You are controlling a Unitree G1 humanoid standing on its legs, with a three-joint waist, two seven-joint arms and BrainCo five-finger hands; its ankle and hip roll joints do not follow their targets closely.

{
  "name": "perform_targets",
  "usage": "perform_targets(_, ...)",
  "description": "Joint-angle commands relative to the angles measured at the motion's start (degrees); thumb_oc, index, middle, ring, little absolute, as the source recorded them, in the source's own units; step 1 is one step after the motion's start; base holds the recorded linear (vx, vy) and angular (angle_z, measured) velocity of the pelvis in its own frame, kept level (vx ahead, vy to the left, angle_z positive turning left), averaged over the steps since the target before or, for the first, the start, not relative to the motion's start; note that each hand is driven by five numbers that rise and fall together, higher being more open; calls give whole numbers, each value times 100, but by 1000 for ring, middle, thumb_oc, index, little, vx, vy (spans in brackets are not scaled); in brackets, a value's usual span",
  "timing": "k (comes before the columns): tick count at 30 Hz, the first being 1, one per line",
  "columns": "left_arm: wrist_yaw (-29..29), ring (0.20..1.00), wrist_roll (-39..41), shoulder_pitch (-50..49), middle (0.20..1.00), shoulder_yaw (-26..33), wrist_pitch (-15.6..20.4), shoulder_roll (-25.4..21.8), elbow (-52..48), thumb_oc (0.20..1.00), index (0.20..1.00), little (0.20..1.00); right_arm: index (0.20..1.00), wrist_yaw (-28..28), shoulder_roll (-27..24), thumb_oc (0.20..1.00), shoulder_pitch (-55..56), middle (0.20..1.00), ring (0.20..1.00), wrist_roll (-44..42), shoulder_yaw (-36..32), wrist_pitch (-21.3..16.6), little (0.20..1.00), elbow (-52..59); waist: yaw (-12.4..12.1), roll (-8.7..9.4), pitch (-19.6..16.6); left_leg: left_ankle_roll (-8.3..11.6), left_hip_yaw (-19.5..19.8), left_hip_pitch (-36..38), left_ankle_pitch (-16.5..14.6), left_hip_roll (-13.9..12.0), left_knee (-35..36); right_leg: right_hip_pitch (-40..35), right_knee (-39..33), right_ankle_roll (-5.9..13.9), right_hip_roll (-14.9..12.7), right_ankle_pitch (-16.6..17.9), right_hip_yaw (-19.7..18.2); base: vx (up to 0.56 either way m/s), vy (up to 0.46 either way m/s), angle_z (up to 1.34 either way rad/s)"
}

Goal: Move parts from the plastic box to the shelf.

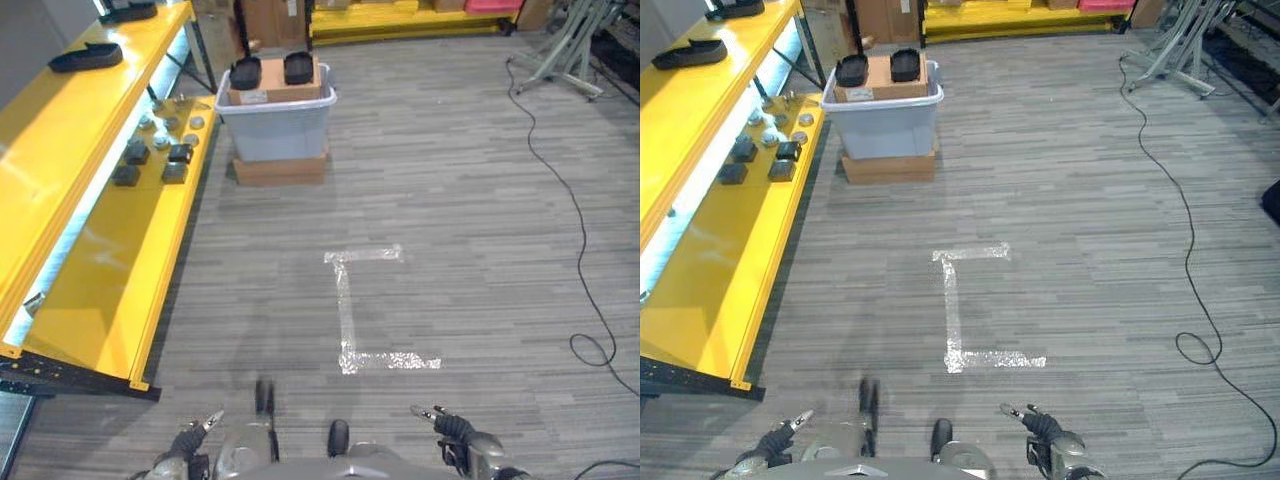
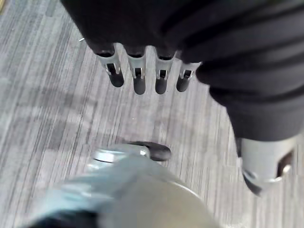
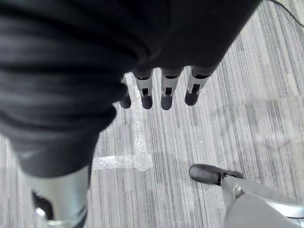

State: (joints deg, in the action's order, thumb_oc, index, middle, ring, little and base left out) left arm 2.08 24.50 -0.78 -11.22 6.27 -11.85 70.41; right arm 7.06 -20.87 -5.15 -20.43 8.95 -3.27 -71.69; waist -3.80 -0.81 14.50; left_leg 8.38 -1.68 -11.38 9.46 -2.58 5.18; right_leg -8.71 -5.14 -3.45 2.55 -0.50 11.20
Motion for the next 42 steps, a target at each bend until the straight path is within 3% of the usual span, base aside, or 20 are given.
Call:
perform_targets(1, -40, 1000, -276, -55, 1000, 33, 157, -228, -134, 1000, 1000, 1000, 1000, 72, -115, 1000, 169, 1000, 1000, 25, 83, -1, 1000, 121, -208, 63, 53, -454, -563, -68, -243, 74, -641, -267, 666, 502, -337, -798, -292, 302, 275, -28)
perform_targets(4, -65, 1000, -525, -35, 1000, 71, -1, -331, -95, 1000, 1000, 1000, 1000, 55, 61, 1000, 150, 1000, 1000, -80, 140, 225, 1000, 46, -266, 135, -114, -769, -718, 14, -601, 179, -800, -366, 1052, 609, -476, -1029, -241, 226, 205, -15)
perform_targets(5, -50, 1000, -596, 19, 1000, 46, -51, -380, -68, 1000, 1000, 1000, 1000, 127, 143, 1000, 170, 1000, 1000, -94, 144, 339, 1000, 27, -265, 172, -168, -923, -781, 159, -719, 242, -763, -333, 1548, 689, -607, -993, -100, 271, 297, -7)
perform_targets(6, -32, 1000, -662, 134, 1000, -5, -99, -438, -32, 1000, 1000, 1000, 1000, 119, 243, 1000, 240, 1000, 1000, 30, 161, 318, 1000, -1, -194, 138, -211, -1162, -772, 423, -891, 354, -730, 126, 2860, 928, -865, -546, 12, 338, 374, -1)
perform_targets(7, 6, 1000, -706, 208, 1000, -41, -108, -453, -11, 1000, 1000, 1000, 1000, 60, 281, 1000, 275, 1000, 1000, 7, 175, 295, 1000, -16, -133, 100, -200, -1252, -704, 570, -973, 398, -735, 441, 3494, 1018, -971, -279, -11, 251, 296, -7)
perform_targets(10, 130, 1000, -602, 410, 1000, -217, -56, -476, -36, 1000, 1000, 1000, 1000, 113, 366, 1000, 250, 1000, 1000, -159, 268, 291, 1000, -13, 15, 28, -114, -1351, -676, 972, -1221, 378, -756, 1083, 3930, 989, -1251, -33, 18, 220, 152, 2)
perform_targets(12, 165, 1000, -483, 480, 1000, -263, -48, -512, -108, 1000, 1000, 1000, 1000, 156, 400, 1000, 254, 1000, 1000, -47, 309, 303, 1000, 10, 92, -3, -66, -1327, -664, 1139, -1276, 354, -731, 1193, 3568, 964, -1247, -99, 59, 223, 6, 7)
perform_targets(15, 156, 1000, -406, 678, 1000, -264, -189, -613, -246, 1000, 1000, 1000, 1000, 191, 441, 1000, 248, 1000, 1000, 208, 436, 301, 1000, -60, 213, 32, 13, -1206, -767, 1408, -1390, 288, -693, 1233, 2217, 1019, -1192, -77, 304, 266, -103, 12)
perform_targets(18, 236, 1000, -103, 832, 1000, -307, -233, -557, -261, 1000, 1000, 1000, 1000, 321, 446, 1000, 218, 1000, 1000, 505, 521, 355, 1000, -164, 461, 144, 50, -1156, -858, 1807, -1694, 350, -667, 1537, 1272, 1176, -1139, 289, 253, 384, -141, -21)
perform_targets(21, 256, 1000, 41, 887, 1000, -331, -323, -452, -302, 1000, 1000, 1000, 1000, 280, 445, 1000, 268, 1000, 1000, 438, 513, 387, 1000, -205, 581, 161, -7, -1145, -808, 1982, -1883, 359, -725, 1587, 1121, 1152, -1108, 369, 123, 386, -154, -6)
perform_targets(24, 348, 1000, 106, 874, 1000, -355, -431, -299, -300, 1000, 1000, 1000, 1000, 183, 421, 1000, 284, 1000, 1000, 332, 463, 458, 1000, -183, 670, 169, -112, -1097, -642, 2093, -2082, 288, -1032, 1500, 1135, 973, -990, 264, -9, 396, -230, 24)
perform_targets(27, 416, 1000, 232, 793, 1000, -326, -531, -149, -269, 1000, 1000, 1000, 1000, 169, 344, 1000, 202, 1000, 1000, 411, 468, 458, 1000, -86, 615, 234, -140, -896, -624, 1728, -1542, 5, -2385, 1227, 1053, 691, -863, 78, 35, 360, -331, 39)
perform_targets(28, 465, 1000, 177, 734, 1000, -246, -540, -82, -259, 1000, 1000, 1000, 1000, 120, 275, 1000, 146, 1000, 1000, 500, 442, 452, 1000, -15, 521, 298, -75, -789, -525, 1181, -1216, -46, -3525, 1001, 1002, 539, -812, -24, 11, 227, -228, 30)
perform_targets(32, 421, 1000, 63, 660, 1000, -152, -672, -58, -207, 1000, 1000, 1000, 1000, -28, 98, 1000, 103, 1000, 1000, 365, 392, 335, 1000, 84, 408, 372, -5, -736, -531, 229, -978, -284, -4526, 662, 906, 336, -728, -183, 33, 306, -176, -11)
perform_targets(33, 424, 1000, -23, 580, 1000, -147, -677, -29, -139, 1000, 1000, 1000, 1000, -101, 40, 1000, 32, 1000, 1000, 62, 325, 276, 1000, 135, 309, 340, 35, -819, -611, 212, -1159, -139, -3784, 500, 852, 398, -693, -272, -19, 412, 29, -3)
perform_targets(35, 480, 1000, 35, 482, 1000, -124, -628, -9, -59, 1000, 1000, 1000, 1000, -128, 27, 1000, -16, 1000, 1000, -86, 275, 246, 1000, 175, 237, 320, 43, -849, -615, 283, -1209, 14, -3139, 421, 791, 450, -656, -301, -98, 370, 89, -6)
perform_targets(37, 437, 1000, -89, 225, 1000, -43, -444, -38, 53, 1000, 1000, 1000, 1000, -95, 0, 1000, -35, 1000, 1000, -133, 196, 189, 1000, 250, 13, 172, 63, -649, -391, 147, -725, 115, -1605, 187, 734, 506, -436, -460, -241, 368, 132, -19)
perform_targets(39, 426, 1000, -163, 96, 1000, 4, -379, -54, 134, 1000, 1000, 1000, 1000, 52, -18, 1000, -30, 1000, 1000, -23, 204, 99, 1000, 234, -139, 149, 68, -542, -310, 55, -510, 112, -1134, -61, 668, 497, -366, -618, -278, 365, 143, -34)
perform_targets(41, 431, 1000, -106, 50, 1000, 83, -335, -69, 181, 1000, 1000, 1000, 1000, 59, 12, 1000, -24, 1000, 1000, -26, 254, 75, 1000, 225, -198, 178, 18, -568, -411, 28, -617, 138, -1061, -182, 690, 529, -402, -734, -268, 332, 171, -17)
perform_targets(42, 425, 1000, -47, 25, 1000, 190, -338, -99, 206, 1000, 1000, 1000, 1000, -12, 79, 1000, -31, 1000, 1000, -38, 323, 129, 1000, 216, -238, 214, -69, -683, -542, 97, -724, 179, -967, -286, 755, 570, -435, -863, -267, 309, 197, -10)
